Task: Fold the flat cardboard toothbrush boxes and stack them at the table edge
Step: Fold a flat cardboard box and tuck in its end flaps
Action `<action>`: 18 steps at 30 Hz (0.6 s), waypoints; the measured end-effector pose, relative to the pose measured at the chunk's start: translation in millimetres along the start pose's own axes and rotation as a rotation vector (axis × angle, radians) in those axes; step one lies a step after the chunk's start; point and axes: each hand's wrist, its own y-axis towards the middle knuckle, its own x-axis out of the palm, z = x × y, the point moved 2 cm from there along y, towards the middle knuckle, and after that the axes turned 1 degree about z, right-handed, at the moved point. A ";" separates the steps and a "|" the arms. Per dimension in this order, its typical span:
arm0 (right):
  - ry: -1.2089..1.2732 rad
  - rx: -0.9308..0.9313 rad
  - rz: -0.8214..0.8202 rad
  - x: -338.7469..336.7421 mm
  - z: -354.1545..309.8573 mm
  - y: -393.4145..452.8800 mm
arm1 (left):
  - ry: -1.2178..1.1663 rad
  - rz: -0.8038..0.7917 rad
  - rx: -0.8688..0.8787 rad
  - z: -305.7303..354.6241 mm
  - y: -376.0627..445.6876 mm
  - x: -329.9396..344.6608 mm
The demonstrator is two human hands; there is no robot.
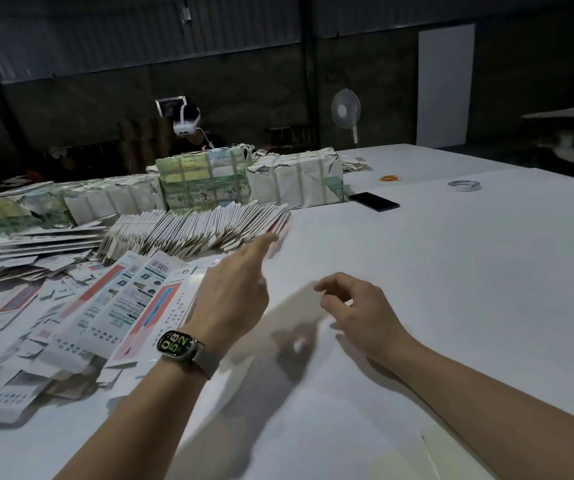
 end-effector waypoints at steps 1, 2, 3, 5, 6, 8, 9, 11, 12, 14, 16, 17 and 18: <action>0.050 0.019 0.011 -0.5 1.2 0.2 | -0.130 0.070 0.022 6.0 1.0 -2.6; 0.091 0.038 0.021 -0.8 2.0 1.0 | -0.284 0.111 0.011 11.3 1.9 -4.5; 0.116 0.055 0.034 -1.3 2.3 2.3 | -0.476 0.118 -0.042 15.4 2.1 -4.1; 0.157 0.079 0.066 -2.3 0.6 4.9 | -0.892 0.046 -0.228 24.4 -2.6 4.9; 0.196 0.086 0.090 -3.1 -0.9 6.1 | -1.031 -0.004 -0.348 27.1 -7.2 14.3; 0.297 0.115 0.140 -5.8 -3.5 7.5 | -1.187 -0.124 -0.550 32.5 -18.8 35.3; 0.330 0.132 0.158 -7.5 -4.4 7.1 | -1.237 -0.172 -0.611 34.2 -23.8 43.7; 0.357 0.137 0.173 -10.1 -4.8 6.0 | -1.246 -0.212 -0.655 32.1 -27.5 55.4; 0.366 0.132 0.170 -10.7 -4.4 5.4 | -1.229 -0.219 -0.651 29.9 -27.3 57.8; 0.358 0.126 0.157 -10.5 -3.2 4.6 | -1.224 -0.229 -0.629 26.8 -26.6 60.6; 0.316 0.120 0.153 -9.8 -1.9 5.0 | -1.231 -0.246 -0.621 26.5 -27.7 62.6; 0.299 0.115 0.152 -9.6 -1.6 5.4 | -1.221 -0.250 -0.618 27.1 -28.6 63.4; 0.293 0.110 0.150 -9.4 -1.3 5.7 | -1.206 -0.246 -0.612 27.5 -29.1 64.6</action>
